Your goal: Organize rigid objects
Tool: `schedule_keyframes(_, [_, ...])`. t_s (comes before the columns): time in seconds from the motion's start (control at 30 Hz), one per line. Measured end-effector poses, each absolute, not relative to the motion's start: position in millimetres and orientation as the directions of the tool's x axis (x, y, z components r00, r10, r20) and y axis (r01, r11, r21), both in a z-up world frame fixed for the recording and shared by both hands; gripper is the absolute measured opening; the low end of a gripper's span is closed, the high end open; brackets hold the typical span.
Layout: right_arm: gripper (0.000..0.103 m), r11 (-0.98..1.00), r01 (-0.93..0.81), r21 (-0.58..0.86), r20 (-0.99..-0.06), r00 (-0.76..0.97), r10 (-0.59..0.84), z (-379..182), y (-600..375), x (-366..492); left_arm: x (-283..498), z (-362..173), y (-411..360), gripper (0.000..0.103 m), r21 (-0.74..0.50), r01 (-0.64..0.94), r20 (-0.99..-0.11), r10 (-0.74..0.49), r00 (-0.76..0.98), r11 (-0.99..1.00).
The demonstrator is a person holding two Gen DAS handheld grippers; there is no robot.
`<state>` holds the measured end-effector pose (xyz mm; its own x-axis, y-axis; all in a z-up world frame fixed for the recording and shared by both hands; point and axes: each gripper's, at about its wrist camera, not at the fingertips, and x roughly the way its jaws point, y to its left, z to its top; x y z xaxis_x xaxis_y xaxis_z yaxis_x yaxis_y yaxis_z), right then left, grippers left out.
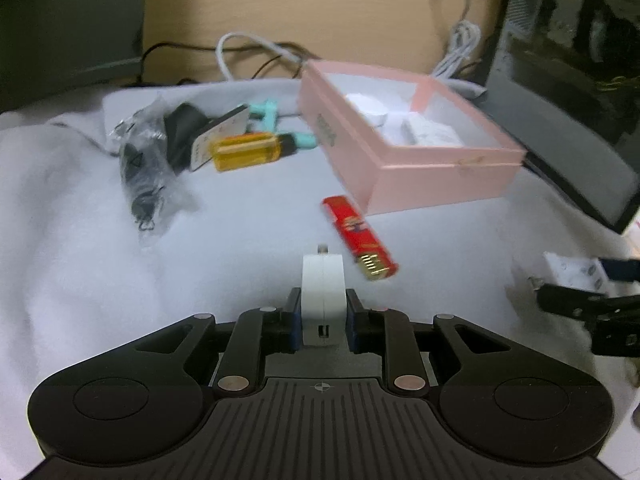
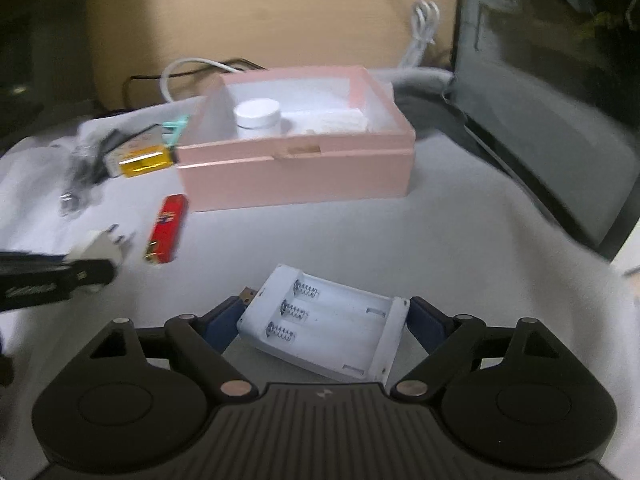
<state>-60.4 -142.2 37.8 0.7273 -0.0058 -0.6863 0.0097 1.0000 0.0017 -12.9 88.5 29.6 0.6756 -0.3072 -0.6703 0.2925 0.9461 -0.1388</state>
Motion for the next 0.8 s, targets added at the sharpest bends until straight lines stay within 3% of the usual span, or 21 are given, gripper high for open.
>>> schedule_keyframes(0.13, [0.088,0.997,-0.055,-0.058,-0.651,0.759,0.004,63.0,-157.1,-77.3,-12.0,59.0,77.7,0.024,-0.177,0.328,-0.613,-0.364,0.701,0.928])
schedule_keyframes(0.37, [0.088,0.996,-0.046,-0.072,-0.595,0.804,-0.006,94.0,-191.4,-66.7,33.9,155.8,32.3,0.024,-0.188,0.419,-0.468,-0.456,0.757,0.888])
schedule_keyframes(0.5, [0.088,0.997,-0.049,-0.063,-0.548,0.837,0.007,110.0,-203.3,-63.2,63.7,196.2,15.4,0.025,-0.208,0.399,-0.377,-0.449,0.81,0.893])
schedule_keyframes(0.8, [0.088,0.997,-0.035,-0.069,-0.553,0.833,-0.009,105.5,-219.7,-60.1,84.1,185.3,11.6,0.026,-0.264,0.314,-0.388,-0.399,0.831,0.912])
